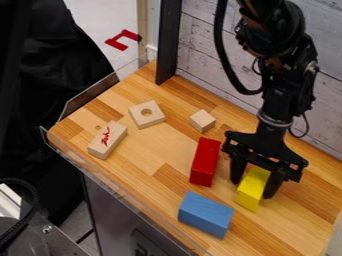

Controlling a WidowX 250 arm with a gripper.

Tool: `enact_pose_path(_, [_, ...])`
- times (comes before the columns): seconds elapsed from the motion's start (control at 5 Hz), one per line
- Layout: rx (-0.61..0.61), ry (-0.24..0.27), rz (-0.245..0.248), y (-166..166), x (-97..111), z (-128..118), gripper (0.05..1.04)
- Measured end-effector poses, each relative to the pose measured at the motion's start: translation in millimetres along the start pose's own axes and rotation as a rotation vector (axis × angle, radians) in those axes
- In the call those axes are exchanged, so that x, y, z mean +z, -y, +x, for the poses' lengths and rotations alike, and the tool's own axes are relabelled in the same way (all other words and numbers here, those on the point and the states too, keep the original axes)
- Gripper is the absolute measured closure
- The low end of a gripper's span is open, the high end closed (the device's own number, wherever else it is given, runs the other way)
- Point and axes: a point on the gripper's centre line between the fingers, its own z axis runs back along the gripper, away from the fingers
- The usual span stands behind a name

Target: Put the yellow block on top of the red block

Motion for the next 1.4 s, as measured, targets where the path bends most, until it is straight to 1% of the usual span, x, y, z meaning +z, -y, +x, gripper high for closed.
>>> enact_pose_path(0.2, [0.011, -0.004, -0.024, -1.3, -1.6, -10.9, 0.516])
enact_pose_path(0.4, [0.001, 0.077, -0.111, -14.0, 22.4, -20.3, 0.517])
enact_pose_path(0.6, [0.069, 0.166, -0.156, -36.9, 51.8, -28.4, 0.517])
enact_pose_path(0.8, [0.117, 0.198, -0.162, -55.4, 70.4, -28.1, 0.517])
enact_pose_path(1.0, [0.125, 0.192, -0.132, -62.0, 65.3, -15.1, 0.517])
enact_pose_path(1.2, [0.101, 0.137, -0.081, -64.6, 48.1, -2.3, 0.517])
enact_pose_path(1.4, [0.081, 0.102, -0.04, -64.7, 38.3, 2.8, 0.517])
